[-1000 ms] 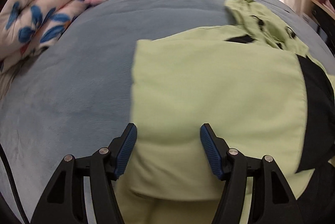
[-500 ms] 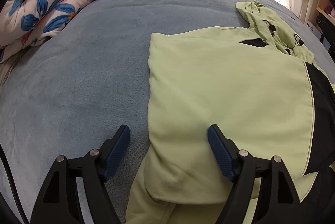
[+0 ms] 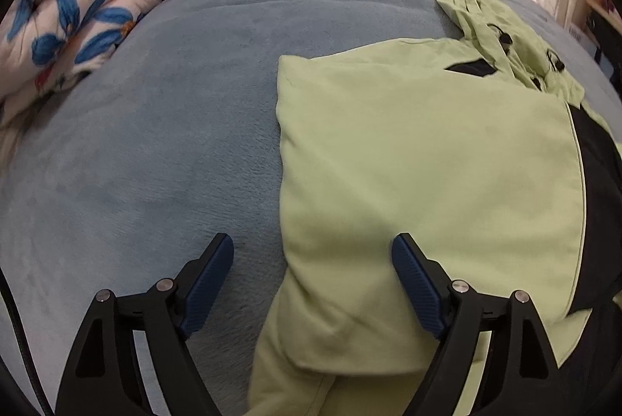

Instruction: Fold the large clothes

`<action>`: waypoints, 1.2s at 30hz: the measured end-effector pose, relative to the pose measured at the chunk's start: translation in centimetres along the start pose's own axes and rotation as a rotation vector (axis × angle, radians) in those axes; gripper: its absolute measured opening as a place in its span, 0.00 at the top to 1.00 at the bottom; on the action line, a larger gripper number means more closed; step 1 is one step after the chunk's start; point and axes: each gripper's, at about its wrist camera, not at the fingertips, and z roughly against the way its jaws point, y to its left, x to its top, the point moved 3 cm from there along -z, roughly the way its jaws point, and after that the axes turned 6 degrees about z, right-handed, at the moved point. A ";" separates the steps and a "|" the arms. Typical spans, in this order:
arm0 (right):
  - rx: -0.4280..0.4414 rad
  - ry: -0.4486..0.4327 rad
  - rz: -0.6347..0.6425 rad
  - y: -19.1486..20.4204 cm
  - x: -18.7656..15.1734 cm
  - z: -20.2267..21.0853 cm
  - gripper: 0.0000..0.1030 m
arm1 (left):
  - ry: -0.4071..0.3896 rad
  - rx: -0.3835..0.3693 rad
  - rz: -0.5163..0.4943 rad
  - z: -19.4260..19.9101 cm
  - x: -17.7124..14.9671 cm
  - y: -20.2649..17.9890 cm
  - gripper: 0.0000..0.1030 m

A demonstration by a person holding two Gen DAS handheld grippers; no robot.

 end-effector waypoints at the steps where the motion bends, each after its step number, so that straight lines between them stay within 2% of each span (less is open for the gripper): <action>1: 0.009 0.010 0.003 0.1 -0.1 0.6 0.68 | 0.002 0.008 -0.021 0.6 0.1 -0.1 0.20; 5: 0.011 0.030 0.034 0.1 0.3 3.8 0.68 | -0.014 -0.003 -0.094 4.4 1.5 -0.3 0.20; 10: -0.008 -0.020 0.063 -0.3 3.0 10.2 0.68 | -0.058 -0.012 -0.140 10.3 4.5 -0.2 0.20; 16: -0.054 -0.128 0.107 -0.6 8.7 18.7 0.68 | -0.085 -0.063 -0.144 17.4 9.3 -0.6 0.20; 22: -0.070 -0.168 0.093 -1.8 15.8 23.0 0.67 | -0.112 -0.086 -0.213 21.4 14.0 -3.6 0.20; 27: -0.093 -0.173 0.056 -3.3 22.2 23.2 0.65 | -0.103 -0.073 -0.234 20.8 19.2 -6.6 0.20; 28: -0.091 -0.171 0.054 -3.7 23.5 22.8 0.63 | -0.093 -0.070 -0.232 20.1 20.3 -7.1 0.20; 30: -0.098 -0.165 0.050 -4.5 26.0 21.3 0.52 | -0.081 -0.060 -0.227 18.5 22.3 -8.2 0.20; 33: -0.068 -0.145 0.029 -5.6 29.2 17.2 0.49 | -0.060 -0.067 -0.219 14.9 25.6 -10.4 0.20; 36: -0.030 -0.096 0.017 -6.5 31.6 11.0 0.49 | -0.038 -0.079 -0.222 10.0 28.5 -13.0 0.20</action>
